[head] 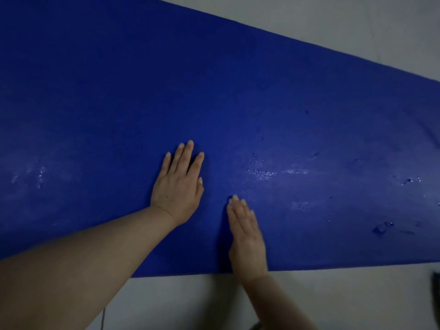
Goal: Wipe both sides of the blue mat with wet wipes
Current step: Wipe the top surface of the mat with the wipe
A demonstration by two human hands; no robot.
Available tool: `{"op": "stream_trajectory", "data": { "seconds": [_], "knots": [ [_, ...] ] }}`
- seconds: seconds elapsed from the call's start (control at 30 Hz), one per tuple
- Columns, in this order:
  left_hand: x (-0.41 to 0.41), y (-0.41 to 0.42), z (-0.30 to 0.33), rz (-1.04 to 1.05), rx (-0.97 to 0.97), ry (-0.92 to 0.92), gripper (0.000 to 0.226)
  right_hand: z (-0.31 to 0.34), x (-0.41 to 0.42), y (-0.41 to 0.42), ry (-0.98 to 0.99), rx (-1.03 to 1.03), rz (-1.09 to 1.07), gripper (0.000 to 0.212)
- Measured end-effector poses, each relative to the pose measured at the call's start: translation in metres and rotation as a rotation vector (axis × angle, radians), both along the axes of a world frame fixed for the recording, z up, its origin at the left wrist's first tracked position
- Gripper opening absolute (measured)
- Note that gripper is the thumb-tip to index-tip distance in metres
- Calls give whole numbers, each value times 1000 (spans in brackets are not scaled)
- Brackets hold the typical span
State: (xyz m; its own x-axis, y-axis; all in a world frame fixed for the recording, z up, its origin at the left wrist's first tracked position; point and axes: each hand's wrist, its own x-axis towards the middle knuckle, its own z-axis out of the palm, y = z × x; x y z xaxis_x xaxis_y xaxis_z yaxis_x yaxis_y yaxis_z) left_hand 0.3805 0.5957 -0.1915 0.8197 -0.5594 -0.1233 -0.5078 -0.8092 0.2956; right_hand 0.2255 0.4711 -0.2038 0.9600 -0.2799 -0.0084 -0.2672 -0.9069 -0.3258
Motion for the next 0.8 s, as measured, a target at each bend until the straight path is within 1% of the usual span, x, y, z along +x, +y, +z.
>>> {"op": "stream_trajectory", "data": {
  "seconds": [0.03,0.07,0.13,0.17,0.2,0.23,0.3,0.33,0.37,0.43,0.5,0.53,0.57,0.63,0.7,0.77,0.8],
  "knots": [
    [0,-2,-1,-5,21,3,60,-1,0,-17,19,-47,-50,73],
    [-1,-2,-3,-10,36,3,61,-1,0,-37,37,-82,-155,78],
    [-1,-3,-4,-13,51,-1,60,2,5,-63,28,-82,-403,84],
    [-1,-3,-5,-14,59,-4,60,4,13,-62,31,-43,-474,82],
    [-1,-3,-6,-15,62,-15,59,7,23,-51,39,-48,-462,80],
    [-1,-4,-7,-14,60,-29,58,7,30,-36,47,-42,-378,77],
    [-1,-4,-9,-9,59,-46,60,-2,32,-13,3,-21,-105,68],
    [0,-4,-10,-12,62,-50,61,-3,33,-15,6,-15,-14,67],
    [0,-5,-11,-16,66,-54,62,-1,37,-27,4,-36,18,67],
    [-1,-5,-12,-18,67,-63,62,-3,38,-62,-11,-123,-148,69],
    [-1,-5,-14,-14,65,-75,61,2,46,-79,58,-108,-368,75],
    [-1,-6,-14,-13,66,-83,60,7,55,-73,99,-104,-365,76],
    [-1,-6,-15,-14,69,-91,60,11,64,-56,95,-107,-318,74],
    [-1,-5,-15,-17,69,-102,60,9,71,-23,49,-90,-107,69],
    [-1,-5,-15,-21,60,-104,60,-2,71,-22,55,-22,5,71],
    [-1,-5,-15,-24,58,-102,60,6,73,-48,58,-50,-97,81],
    [-1,-5,-15,-22,60,-104,60,9,75,-68,60,-67,-188,82]
  ]
}}
